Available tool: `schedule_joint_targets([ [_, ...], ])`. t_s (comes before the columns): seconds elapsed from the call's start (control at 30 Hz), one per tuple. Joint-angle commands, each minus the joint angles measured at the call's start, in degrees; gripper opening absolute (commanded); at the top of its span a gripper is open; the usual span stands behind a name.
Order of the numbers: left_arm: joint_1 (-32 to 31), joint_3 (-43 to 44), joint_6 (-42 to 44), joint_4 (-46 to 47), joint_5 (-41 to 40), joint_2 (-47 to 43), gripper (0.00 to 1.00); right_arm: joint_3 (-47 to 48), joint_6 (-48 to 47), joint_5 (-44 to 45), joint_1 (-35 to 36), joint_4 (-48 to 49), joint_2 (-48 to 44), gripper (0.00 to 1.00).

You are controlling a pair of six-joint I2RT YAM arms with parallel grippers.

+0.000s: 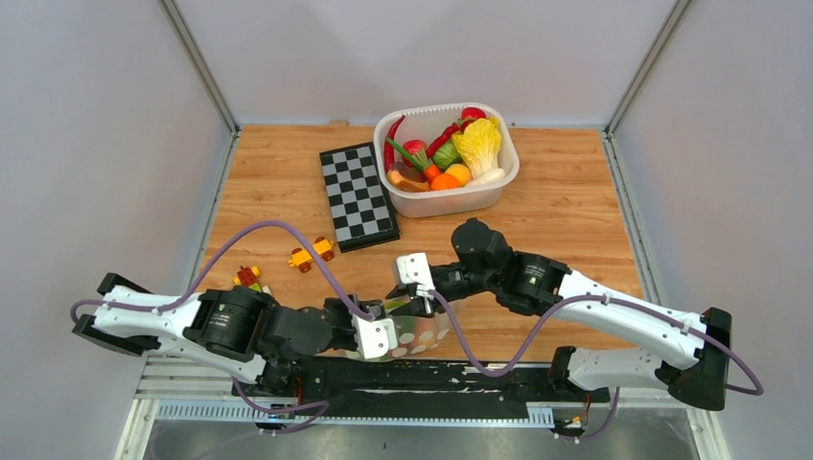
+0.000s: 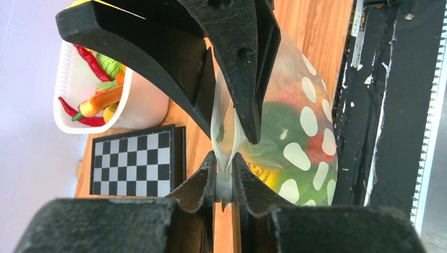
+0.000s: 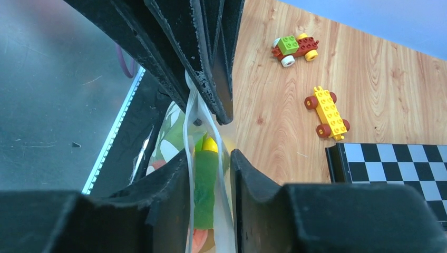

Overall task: Place the food in the zip-top bag and seal the zipper
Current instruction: Zip the zipper food storage bag at the center of the board.

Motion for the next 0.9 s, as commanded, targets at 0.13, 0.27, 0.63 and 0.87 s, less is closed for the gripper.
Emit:
schedule_joint_targets([
  [0.13, -0.1, 1.9, -1.0, 1.9, -1.5, -0.8, 0.0, -2.6, 2.9, 3.2, 0.3, 5.8, -2.1, 0.18],
  [0.27, -0.1, 1.1, -2.3, 3.1, -4.2, -1.5, 0.3, -4.5, 4.5, 6.1, 0.3, 7.8, -3.3, 0.15],
  [0.63, 0.0, -8.9, -5.8, 13.3, -4.5, -14.4, 0.83, -13.4, 11.9, 14.6, -3.3, 16.5, -10.6, 0.07],
  [0.87, 1.1, -9.9, -7.2, 13.2, -4.6, -11.1, 0.85, -13.8, 13.9, 11.3, -5.1, 16.5, -9.4, 0.0],
])
